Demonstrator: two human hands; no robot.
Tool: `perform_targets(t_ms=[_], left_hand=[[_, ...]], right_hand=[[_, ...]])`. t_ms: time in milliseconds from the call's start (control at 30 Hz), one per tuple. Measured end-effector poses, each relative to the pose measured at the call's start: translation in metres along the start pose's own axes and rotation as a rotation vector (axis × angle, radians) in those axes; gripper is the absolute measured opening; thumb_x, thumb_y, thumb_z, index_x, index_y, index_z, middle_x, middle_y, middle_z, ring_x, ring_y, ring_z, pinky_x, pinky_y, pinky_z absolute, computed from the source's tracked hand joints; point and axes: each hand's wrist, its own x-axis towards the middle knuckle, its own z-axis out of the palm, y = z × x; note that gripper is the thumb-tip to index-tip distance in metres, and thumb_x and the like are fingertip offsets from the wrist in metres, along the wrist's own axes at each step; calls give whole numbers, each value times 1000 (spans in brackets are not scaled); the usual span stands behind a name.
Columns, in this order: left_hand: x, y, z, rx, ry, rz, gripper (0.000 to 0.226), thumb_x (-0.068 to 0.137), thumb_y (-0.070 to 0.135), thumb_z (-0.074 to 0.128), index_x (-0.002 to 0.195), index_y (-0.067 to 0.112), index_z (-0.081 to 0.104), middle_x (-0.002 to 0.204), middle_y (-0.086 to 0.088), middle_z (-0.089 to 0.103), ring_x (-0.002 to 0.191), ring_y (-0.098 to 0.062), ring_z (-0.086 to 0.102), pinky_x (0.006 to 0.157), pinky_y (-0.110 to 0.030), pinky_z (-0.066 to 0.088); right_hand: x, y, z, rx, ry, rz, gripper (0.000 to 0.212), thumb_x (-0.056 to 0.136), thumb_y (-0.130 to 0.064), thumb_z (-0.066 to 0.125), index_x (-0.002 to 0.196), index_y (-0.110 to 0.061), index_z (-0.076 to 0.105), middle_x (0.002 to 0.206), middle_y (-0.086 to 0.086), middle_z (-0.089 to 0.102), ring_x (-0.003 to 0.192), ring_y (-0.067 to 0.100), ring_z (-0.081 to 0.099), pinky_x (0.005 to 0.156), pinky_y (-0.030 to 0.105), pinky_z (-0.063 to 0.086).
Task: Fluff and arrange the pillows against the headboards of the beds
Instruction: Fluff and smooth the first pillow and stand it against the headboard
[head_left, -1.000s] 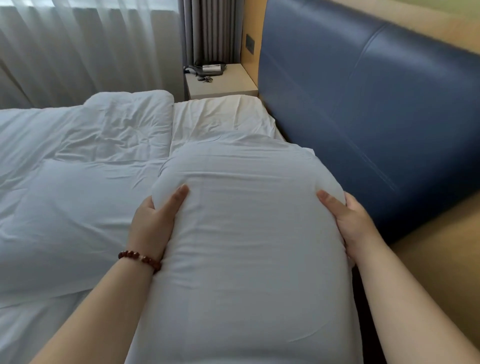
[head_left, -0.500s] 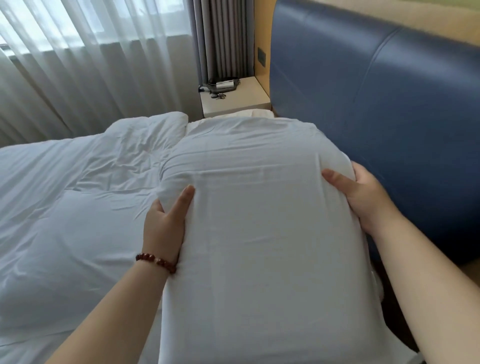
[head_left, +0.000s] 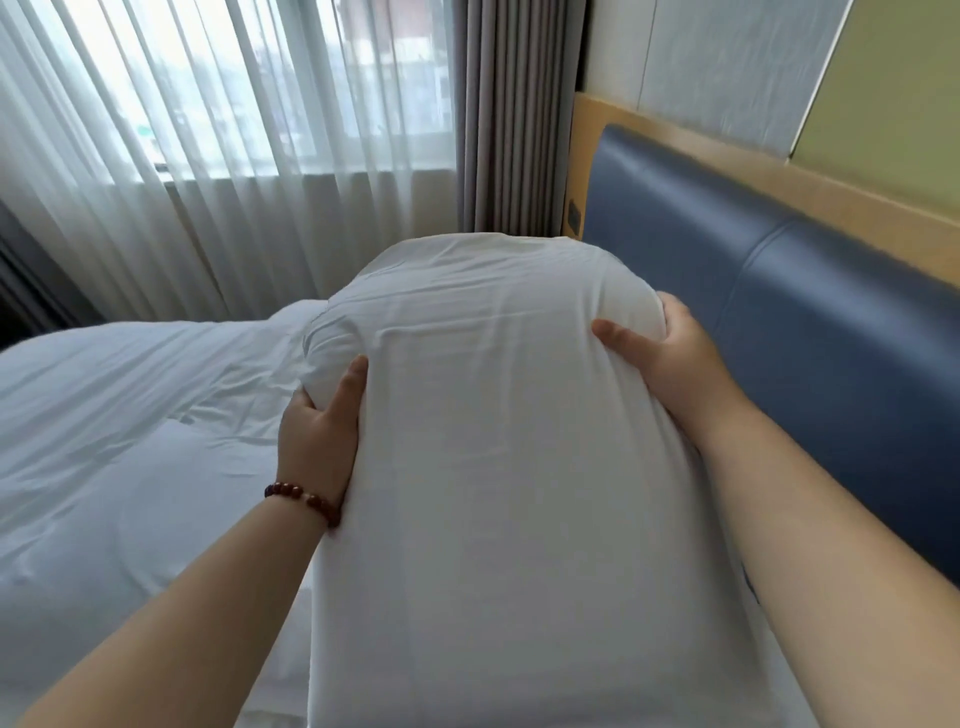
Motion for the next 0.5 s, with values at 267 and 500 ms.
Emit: perform_targets(t_ms=[267,500], left_hand=[[47,43,9,-17,45,76,46,79,66,62,89,22,67,83,12,69,68,7,61,60,-18,41],[121,25,49,-4,36,80,43,79,67,63,83,24,64,83,13,68,69,8,60,59,-17,39]], right_hand=[[54,-42,1,-78,-28,-86,72,70,-62,76,130,-30,54,122,-8,62,109,13,59,80,26,47],[130,-13,39,-98,-28,-4,73,75,-55,75,135,-24,48,133,3,56,119,24,54,102,47,45]])
